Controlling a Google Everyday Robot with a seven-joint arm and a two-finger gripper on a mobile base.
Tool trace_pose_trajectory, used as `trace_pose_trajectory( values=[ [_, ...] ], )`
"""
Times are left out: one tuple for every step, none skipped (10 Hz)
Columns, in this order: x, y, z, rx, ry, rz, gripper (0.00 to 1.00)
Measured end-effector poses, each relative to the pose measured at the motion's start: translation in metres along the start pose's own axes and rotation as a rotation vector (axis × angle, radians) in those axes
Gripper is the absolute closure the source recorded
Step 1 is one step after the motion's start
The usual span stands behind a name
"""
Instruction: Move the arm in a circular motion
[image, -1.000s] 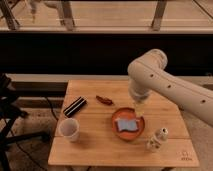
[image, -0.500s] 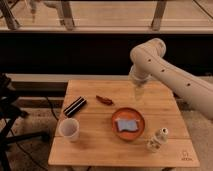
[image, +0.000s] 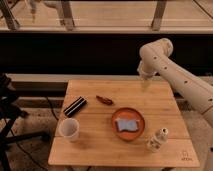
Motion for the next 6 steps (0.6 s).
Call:
trace_pose_trajectory(
  values=[
    [0.01,-0.001,0.007,0.012,-0.001,0.022,0.2],
    [0.028,0.002,0.015,0.021,0.005,0.055,0.2],
    [0.045,0.006,0.019,0.023,0.015,0.088,0.2],
    [0.06,0.009,0.02,0.021,0.029,0.118,0.2],
    [0.075,0.012,0.02,0.013,0.044,0.144,0.2],
    [0.097,0.02,0.017,0.003,0.059,0.179,0.2]
  ],
)
